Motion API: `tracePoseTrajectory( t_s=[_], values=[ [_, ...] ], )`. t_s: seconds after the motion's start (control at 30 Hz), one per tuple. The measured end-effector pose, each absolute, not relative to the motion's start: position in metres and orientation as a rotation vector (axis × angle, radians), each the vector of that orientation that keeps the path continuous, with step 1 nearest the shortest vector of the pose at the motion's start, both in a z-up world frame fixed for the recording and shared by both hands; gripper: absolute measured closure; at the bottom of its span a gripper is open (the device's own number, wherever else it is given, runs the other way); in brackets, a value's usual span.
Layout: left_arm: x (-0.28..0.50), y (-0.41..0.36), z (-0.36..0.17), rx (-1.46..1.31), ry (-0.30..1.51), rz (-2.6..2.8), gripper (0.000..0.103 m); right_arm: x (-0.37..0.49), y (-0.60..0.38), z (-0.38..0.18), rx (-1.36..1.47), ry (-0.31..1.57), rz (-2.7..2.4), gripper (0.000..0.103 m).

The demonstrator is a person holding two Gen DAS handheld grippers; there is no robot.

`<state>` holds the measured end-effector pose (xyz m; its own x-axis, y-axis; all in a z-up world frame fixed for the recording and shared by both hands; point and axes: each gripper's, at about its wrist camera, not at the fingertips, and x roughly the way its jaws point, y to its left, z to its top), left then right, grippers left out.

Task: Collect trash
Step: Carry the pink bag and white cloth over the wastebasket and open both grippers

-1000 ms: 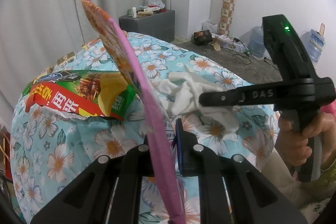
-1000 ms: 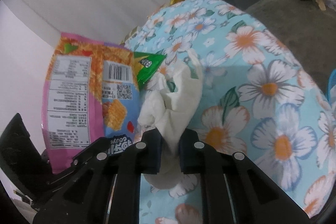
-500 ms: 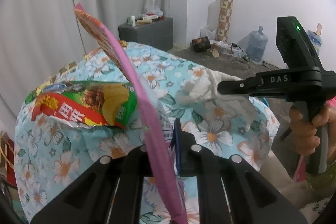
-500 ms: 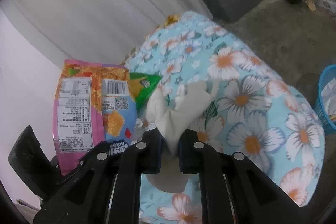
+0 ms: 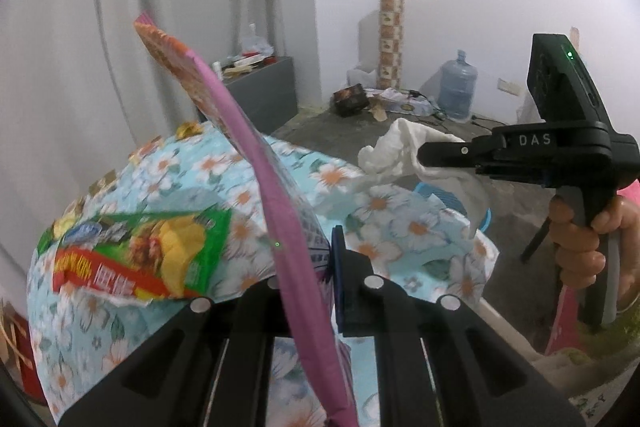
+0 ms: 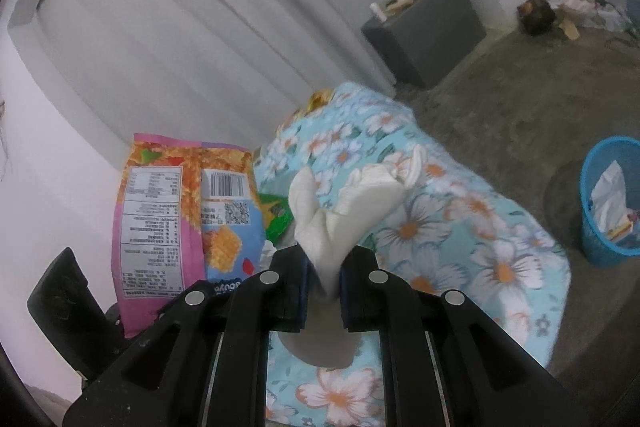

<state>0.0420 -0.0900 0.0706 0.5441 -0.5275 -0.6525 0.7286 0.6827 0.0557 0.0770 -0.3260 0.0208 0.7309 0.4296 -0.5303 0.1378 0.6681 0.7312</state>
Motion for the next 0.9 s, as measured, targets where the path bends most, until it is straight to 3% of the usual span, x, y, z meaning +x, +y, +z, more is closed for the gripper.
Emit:
tracePoseTrajectory(
  t_s=[0.57, 0.9],
  values=[
    [0.036, -0.261, 0.069, 0.526, 0.668, -1.074, 0.096, -0.001, -0.456, -0.016, 1.036, 0.592, -0.125, 0.093],
    [0.037, -0.405, 0.007, 0.759, 0.765, -1.254, 0.096, -0.066, -0.551, -0.105, 1.251, 0.615, -0.52, 0.092]
  ],
)
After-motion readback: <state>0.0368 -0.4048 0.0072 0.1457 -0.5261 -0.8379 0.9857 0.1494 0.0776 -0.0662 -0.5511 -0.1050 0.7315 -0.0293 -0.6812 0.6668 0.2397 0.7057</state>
